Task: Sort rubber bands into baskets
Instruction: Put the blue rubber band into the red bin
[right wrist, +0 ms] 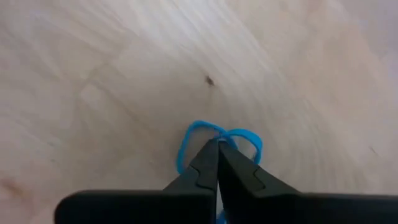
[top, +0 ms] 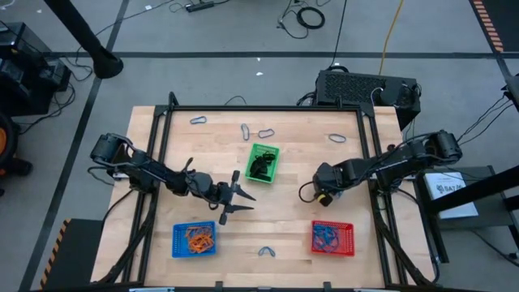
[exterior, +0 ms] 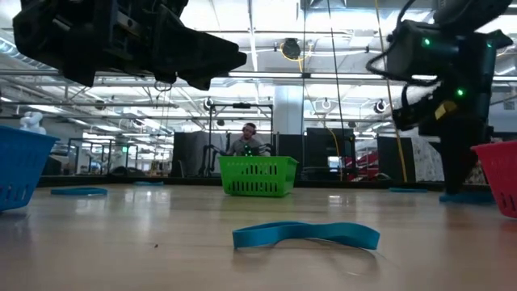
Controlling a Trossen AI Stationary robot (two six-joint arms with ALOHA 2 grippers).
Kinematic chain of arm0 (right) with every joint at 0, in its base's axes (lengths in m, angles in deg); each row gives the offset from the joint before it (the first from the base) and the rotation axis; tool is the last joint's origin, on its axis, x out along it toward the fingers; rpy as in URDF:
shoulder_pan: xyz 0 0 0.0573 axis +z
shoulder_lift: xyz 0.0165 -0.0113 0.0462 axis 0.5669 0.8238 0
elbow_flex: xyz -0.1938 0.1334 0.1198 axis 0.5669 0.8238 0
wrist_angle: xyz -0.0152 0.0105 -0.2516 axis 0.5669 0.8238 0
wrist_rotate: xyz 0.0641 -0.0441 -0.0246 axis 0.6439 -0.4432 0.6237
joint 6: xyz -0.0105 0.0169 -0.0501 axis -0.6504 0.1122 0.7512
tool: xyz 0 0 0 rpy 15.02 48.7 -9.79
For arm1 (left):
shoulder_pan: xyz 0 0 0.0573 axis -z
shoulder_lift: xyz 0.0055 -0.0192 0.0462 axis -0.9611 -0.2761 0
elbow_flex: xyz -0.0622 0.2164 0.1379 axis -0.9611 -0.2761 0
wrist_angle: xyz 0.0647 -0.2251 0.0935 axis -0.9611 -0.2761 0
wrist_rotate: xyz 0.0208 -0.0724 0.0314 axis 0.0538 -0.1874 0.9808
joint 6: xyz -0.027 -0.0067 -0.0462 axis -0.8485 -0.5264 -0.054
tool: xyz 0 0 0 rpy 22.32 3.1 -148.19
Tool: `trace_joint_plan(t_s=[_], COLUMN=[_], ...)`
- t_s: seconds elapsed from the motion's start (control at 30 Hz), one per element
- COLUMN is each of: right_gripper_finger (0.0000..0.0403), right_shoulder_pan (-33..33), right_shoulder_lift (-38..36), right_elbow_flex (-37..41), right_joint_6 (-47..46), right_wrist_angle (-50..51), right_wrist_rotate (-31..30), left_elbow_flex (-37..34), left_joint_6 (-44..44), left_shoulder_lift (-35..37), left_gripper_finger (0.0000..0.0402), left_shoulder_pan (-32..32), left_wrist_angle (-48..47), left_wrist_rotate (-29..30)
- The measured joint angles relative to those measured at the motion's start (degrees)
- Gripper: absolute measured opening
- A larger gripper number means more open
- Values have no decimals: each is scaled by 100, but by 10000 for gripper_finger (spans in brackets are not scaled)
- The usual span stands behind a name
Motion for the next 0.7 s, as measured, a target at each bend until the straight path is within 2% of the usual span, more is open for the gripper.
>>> trace_joint_plan(t_s=[0.3, 0.5, 0.7], right_gripper_finger=[3, 9, 57], right_shoulder_pan=[2, -19, -20], right_shoulder_lift=[-35, 28, 35], right_elbow_flex=[-980, -915, -614], right_joint_6=[125, -338, -470], right_wrist_angle=[646, 727, 868], right_wrist_rotate=[-88, 130, 411], left_elbow_flex=[0, 0, 0], left_joint_6=[-8, -11, -11], left_shoulder_lift=[0, 0, 0], left_gripper_finger=[137, 137, 137], left_shoulder_pan=[0, 5, 7], left_wrist_angle=[-8, -29, -30], left_wrist_rotate=[0, 0, 0])
